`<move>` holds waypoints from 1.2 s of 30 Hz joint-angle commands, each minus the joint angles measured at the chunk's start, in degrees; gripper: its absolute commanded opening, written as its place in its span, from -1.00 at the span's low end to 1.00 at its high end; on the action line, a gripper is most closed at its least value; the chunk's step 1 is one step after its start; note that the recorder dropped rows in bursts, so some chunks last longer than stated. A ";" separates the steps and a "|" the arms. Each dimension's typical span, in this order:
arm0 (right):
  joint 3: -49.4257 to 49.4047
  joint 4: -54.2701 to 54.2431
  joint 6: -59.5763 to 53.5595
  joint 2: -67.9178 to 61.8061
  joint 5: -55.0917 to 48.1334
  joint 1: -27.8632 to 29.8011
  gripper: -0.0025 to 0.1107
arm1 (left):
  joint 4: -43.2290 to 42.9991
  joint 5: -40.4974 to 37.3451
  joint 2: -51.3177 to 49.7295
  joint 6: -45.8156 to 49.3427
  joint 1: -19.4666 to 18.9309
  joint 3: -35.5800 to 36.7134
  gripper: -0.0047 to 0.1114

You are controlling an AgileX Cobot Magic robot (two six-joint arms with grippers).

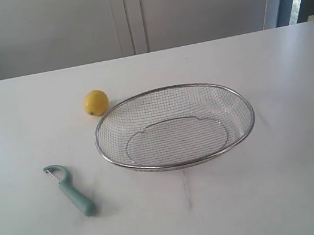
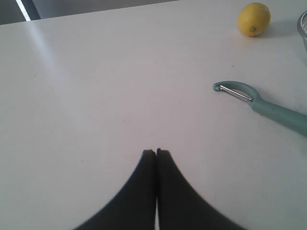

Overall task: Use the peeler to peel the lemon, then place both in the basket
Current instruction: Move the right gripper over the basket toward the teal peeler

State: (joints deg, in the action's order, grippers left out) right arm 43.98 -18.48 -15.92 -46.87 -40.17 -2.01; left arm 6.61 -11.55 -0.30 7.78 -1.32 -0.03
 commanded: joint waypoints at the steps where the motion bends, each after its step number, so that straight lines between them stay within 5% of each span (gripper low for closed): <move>1: 6.14 -5.80 -7.96 -5.55 -6.56 -0.24 -0.96 | 0.46 -0.06 0.30 -0.03 0.27 0.03 -0.92; 7: 11.44 -6.93 -9.78 -11.07 -10.03 -2.85 -0.96 | 0.46 -0.06 0.30 -0.03 0.27 0.03 -0.92; 26: 26.40 11.28 2.05 -29.77 -14.71 -31.64 -0.96 | 0.46 -0.06 0.30 -0.03 0.27 0.03 -0.92; 36: 33.39 14.64 4.21 -40.63 -15.68 -41.19 -0.96 | 0.46 -0.06 0.30 -0.03 0.27 0.03 -0.92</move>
State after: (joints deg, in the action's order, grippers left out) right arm 75.20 -4.41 -12.15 -85.18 -55.40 -40.99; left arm 6.61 -11.55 -0.30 7.78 -1.32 -0.03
